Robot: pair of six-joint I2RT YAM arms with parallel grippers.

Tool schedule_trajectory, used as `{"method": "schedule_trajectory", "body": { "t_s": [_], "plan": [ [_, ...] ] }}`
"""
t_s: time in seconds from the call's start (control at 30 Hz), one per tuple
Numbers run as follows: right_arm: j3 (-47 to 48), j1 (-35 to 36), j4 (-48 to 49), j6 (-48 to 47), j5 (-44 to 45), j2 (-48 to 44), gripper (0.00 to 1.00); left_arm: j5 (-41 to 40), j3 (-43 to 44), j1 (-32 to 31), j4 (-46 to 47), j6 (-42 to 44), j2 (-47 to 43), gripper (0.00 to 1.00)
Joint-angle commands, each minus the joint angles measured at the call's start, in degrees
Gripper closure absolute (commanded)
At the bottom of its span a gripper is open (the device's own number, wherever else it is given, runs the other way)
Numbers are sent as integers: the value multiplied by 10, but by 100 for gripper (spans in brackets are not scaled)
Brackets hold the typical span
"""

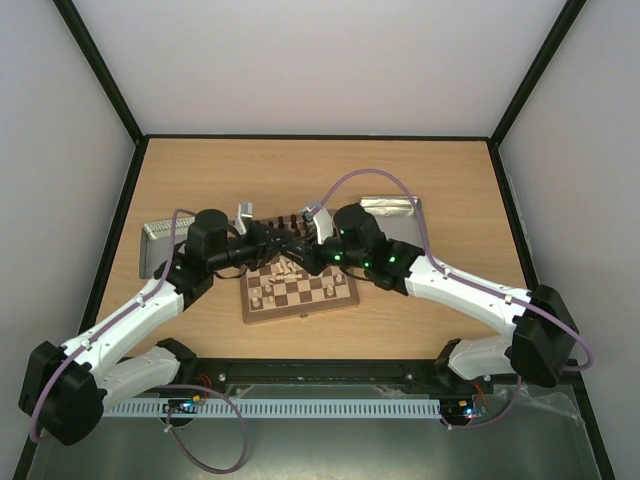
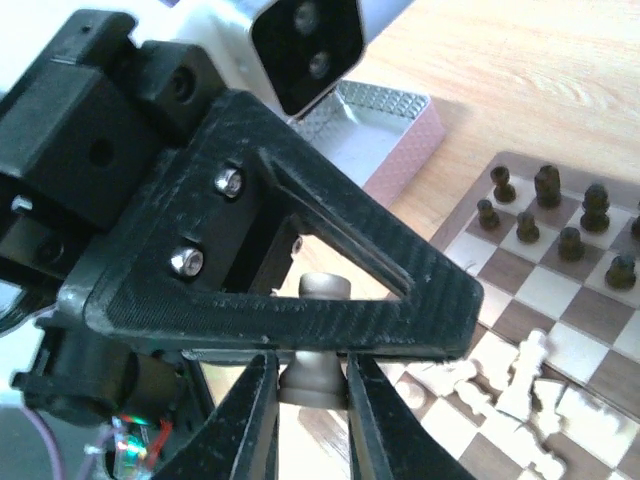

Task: Set up the chess pieces on the board
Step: Place the chess piece on the chessboard.

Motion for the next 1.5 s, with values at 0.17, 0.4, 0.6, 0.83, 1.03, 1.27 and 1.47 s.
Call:
{"method": "schedule_trajectory", "body": {
  "t_s": [0.17,0.4,0.6,0.83,1.03,1.27,1.47],
  "plan": [
    [1,4,12,-11,66,-25,91,29,19,20,-42,52,-26,47],
    [-18,4,7,-44,16,-55,91,157,24,44,-57,124,-22,42],
    [-32,4,4,-64,1,-73,91,196,14,58,-10,82,-26,54],
    [-48,4,-4,-88,0,-90,90,242,-31,69,92,-2,-43,55],
    [-49,4,6,-95,-15,-95,90,254,-53,69,128,-47,-52,68],
    [-57,4,2,-105,-30,-99,90,251,-56,71,130,-50,-46,76],
    [-65,4,0,-112,-34,-110,90,255,-58,74,131,-50,-45,75]
  ]
}}
